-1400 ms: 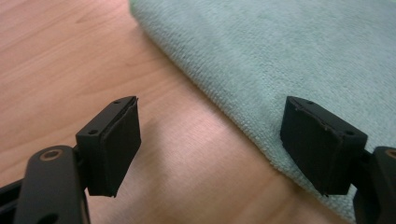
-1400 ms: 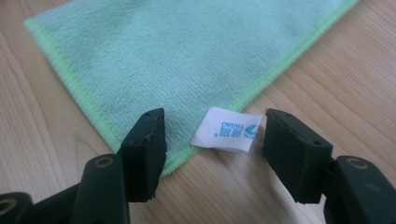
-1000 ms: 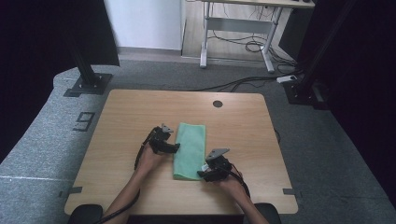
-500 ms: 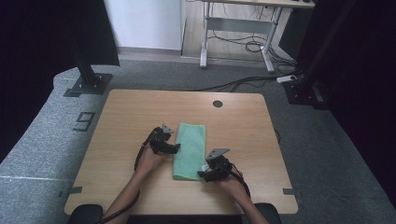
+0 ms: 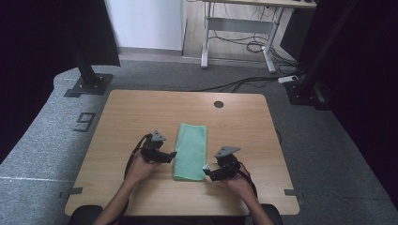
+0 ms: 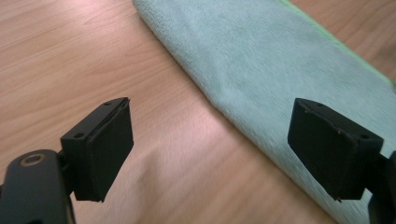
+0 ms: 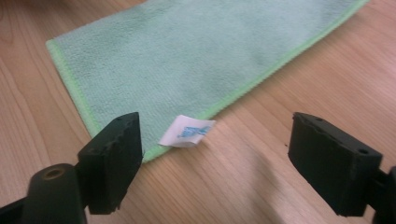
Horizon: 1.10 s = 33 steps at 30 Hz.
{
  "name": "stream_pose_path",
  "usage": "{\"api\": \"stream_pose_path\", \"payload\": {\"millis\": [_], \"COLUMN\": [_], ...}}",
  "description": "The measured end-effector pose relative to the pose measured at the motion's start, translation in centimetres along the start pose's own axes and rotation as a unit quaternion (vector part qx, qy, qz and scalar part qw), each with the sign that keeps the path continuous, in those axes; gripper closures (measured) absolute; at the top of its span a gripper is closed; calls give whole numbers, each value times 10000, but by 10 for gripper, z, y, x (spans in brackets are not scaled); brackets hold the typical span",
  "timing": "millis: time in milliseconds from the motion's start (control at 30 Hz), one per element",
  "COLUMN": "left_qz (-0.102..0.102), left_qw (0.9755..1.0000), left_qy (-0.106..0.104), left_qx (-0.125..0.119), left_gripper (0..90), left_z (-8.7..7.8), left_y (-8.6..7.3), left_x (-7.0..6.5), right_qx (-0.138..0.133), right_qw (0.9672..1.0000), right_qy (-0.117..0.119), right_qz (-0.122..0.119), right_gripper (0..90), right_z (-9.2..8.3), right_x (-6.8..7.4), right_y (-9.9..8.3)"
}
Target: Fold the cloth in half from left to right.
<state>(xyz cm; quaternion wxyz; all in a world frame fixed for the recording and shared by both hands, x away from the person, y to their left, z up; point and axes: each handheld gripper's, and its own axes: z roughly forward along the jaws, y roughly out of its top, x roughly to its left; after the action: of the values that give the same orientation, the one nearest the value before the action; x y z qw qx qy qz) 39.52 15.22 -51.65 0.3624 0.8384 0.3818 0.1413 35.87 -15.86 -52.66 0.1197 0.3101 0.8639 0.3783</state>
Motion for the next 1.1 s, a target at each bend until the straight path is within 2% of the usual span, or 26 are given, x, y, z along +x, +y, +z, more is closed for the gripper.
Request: {"api": "stream_pose_path", "payload": {"millis": [133,300,567,733,933,1100], "left_qz": [79,63,104,47,308,330], "left_qw": [10000,10000,9997,9996,9979,9976], "left_qy": [-8,-8,162,195,342,355], "left_qx": [25,-9,175,181,460,490], "left_gripper": [140,132,85,56,6,0], "left_z": [-14,-28,-38,-38,-27,-23], "left_y": [-8,-21,-44,-51,-59,-62], "left_x": [-3,-4,-2,4,1,2], "right_qx": [-40,-101,-74,-60,8,-67], "right_qw": [9999,9997,9989,9982,9976,9973], "right_qy": [-85,-188,-348,-456,-504,-525], "right_qz": [51,154,291,387,468,508], "right_gripper": [145,135,104,52,17,16], "right_z": [-7,-16,-25,-26,-21,-19], "right_x": [-5,-10,-20,-25,-32,-38], "right_y": [-2,-9,-23,-31,-41,-48]}}
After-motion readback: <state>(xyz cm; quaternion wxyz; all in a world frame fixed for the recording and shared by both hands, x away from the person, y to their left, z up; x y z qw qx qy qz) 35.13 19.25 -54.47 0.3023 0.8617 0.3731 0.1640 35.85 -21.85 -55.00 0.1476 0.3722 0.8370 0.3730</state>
